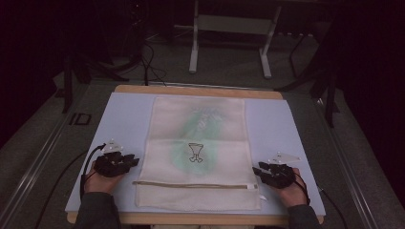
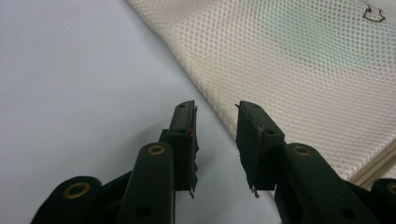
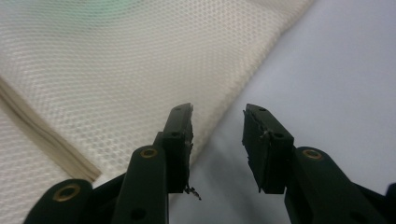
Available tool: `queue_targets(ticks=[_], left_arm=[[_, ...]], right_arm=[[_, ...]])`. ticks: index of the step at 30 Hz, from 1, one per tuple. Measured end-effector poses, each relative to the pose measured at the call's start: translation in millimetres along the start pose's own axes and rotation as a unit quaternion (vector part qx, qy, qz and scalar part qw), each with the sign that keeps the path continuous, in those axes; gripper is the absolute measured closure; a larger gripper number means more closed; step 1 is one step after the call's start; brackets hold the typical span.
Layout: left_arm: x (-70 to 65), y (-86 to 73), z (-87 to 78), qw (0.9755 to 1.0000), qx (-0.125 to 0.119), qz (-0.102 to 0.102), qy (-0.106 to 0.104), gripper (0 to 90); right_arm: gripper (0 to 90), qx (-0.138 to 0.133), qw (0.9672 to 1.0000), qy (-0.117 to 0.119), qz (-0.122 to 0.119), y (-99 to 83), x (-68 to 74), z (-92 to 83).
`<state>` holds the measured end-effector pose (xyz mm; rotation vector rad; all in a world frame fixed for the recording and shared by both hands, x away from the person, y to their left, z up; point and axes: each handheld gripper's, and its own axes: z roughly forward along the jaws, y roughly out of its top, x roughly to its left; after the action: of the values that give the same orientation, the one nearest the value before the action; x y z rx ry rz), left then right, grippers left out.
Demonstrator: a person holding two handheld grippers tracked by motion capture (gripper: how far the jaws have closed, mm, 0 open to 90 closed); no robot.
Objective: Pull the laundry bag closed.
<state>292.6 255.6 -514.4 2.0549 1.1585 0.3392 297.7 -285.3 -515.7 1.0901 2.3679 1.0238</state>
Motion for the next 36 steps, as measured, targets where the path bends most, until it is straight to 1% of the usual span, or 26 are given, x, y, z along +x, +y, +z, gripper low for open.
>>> queue_targets(ticks=[3, 5, 9, 18, 21, 22, 29, 31, 34, 36], left_arm=[[-0.2, -0.1, 0.1, 1.0, 0.0, 0.005, -0.004, 67.4], [-0.8, 0.0, 0.2, 0.9999, 0.0, 0.013, -0.006, 67.0], [-1.5, 0.2, 0.6, 0.9999, 0.001, 0.015, -0.008, 67.4], [-2.4, 0.4, 1.1, 0.9997, -0.002, 0.021, -0.012, 67.2], [-2.2, 0.2, 1.1, 0.9997, -0.002, 0.02, -0.012, 67.2], [-1.7, 0.0, 0.8, 0.9997, -0.002, 0.019, -0.012, 67.2], [-2.0, -0.2, 0.6, 0.9996, -0.002, 0.024, -0.012, 67.7], [-2.7, 0.1, 0.8, 0.9996, -0.003, 0.026, -0.014, 67.8], [-2.9, 0.2, 0.8, 0.9995, -0.004, 0.028, -0.014, 67.8], [-2.8, 0.2, 0.7, 0.9995, -0.003, 0.028, -0.014, 67.8]], right_arm=[[62.3, -0.005, 0.9999, 0.009, -0.003, 2.6, 3.7, -0.5], [62.0, -0.006, 0.9999, 0.011, -0.007, 4.6, 6.7, -0.1], [62.0, -0.007, 0.9997, 0.016, -0.015, 8.1, 11.6, 1.1], [61.7, -0.011, 0.9984, 0.037, -0.04, 21.1, 29.2, 3.5], [61.7, -0.014, 0.9982, 0.042, -0.041, 24.1, 32.2, 2.5], [62.0, -0.017, 0.9978, 0.047, -0.044, 27.1, 34.5, 1.8], [62.5, -0.019, 0.9967, 0.055, -0.057, 35.7, 42.2, 1.7], [62.4, -0.019, 0.9957, 0.059, -0.069, 40.8, 47.2, 1.7], [60.7, -0.018, 0.995, 0.067, -0.071, 46.5, 51.3, 2.6], [60.8, -0.02, 0.9943, 0.071, -0.078, 50.1, 53.8, 4.0]])
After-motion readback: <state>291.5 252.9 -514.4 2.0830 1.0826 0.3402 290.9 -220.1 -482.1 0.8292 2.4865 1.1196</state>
